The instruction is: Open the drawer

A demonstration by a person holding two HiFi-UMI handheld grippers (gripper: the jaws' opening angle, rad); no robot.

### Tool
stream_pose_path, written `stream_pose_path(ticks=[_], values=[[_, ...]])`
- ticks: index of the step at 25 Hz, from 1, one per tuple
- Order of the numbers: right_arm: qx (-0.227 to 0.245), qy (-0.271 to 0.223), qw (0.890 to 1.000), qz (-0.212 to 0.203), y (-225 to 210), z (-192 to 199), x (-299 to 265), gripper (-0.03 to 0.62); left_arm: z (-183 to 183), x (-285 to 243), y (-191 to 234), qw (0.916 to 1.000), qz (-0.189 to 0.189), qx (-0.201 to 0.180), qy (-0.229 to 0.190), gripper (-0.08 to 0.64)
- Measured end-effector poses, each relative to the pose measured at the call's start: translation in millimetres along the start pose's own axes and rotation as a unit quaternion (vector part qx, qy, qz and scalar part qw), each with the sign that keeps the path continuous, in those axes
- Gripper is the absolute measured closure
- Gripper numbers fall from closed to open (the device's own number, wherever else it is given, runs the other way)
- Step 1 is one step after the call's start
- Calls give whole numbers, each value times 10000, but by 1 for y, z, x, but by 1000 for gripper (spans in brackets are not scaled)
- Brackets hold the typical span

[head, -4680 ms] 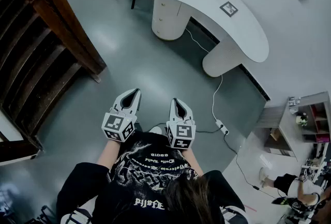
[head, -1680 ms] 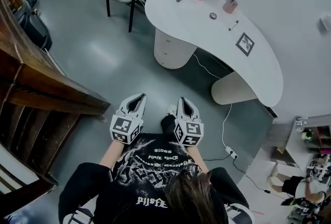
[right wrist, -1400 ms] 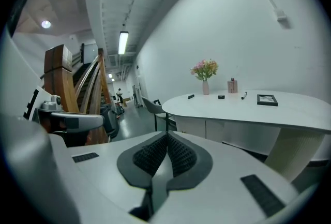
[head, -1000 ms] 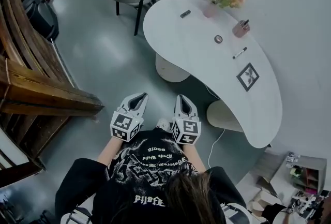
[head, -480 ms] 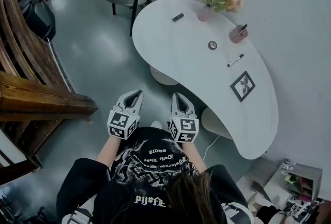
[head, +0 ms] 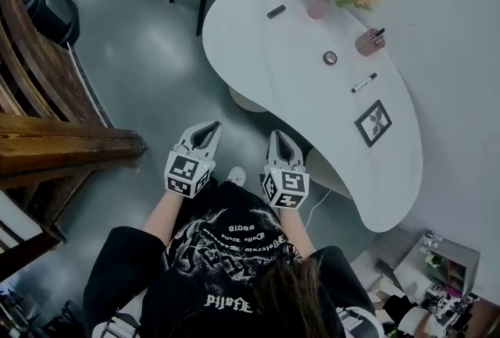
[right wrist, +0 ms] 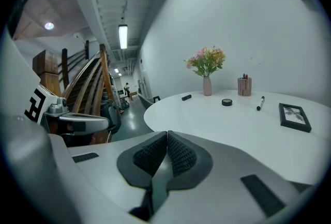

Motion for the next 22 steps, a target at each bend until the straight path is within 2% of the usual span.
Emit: stream_pose_path(ticks=[8,13,17,22], values=[[-42,264,9996,106,25,18,-10,566,14,-8,26,9994,275,-26,225,531],[-7,334,9994,128,31,25,-26,566,24,-19,41,9996,156,43,246,531],[38,364,9992,147,39,30,-45,566,30,-34,55,9995,233,10,226,531],[295,411,9987,105,48,53,-69,566,52,-51,77,9994,230,-8,244,531]])
Point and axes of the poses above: the fingertips, and each gripper's own axes: x backward along the fingers, y to its left, z out of its underside, the point moved 10 cm from there along x, backward along the fingers, and after that the axes turned 12 degrees about z, right-handed, at the moved point
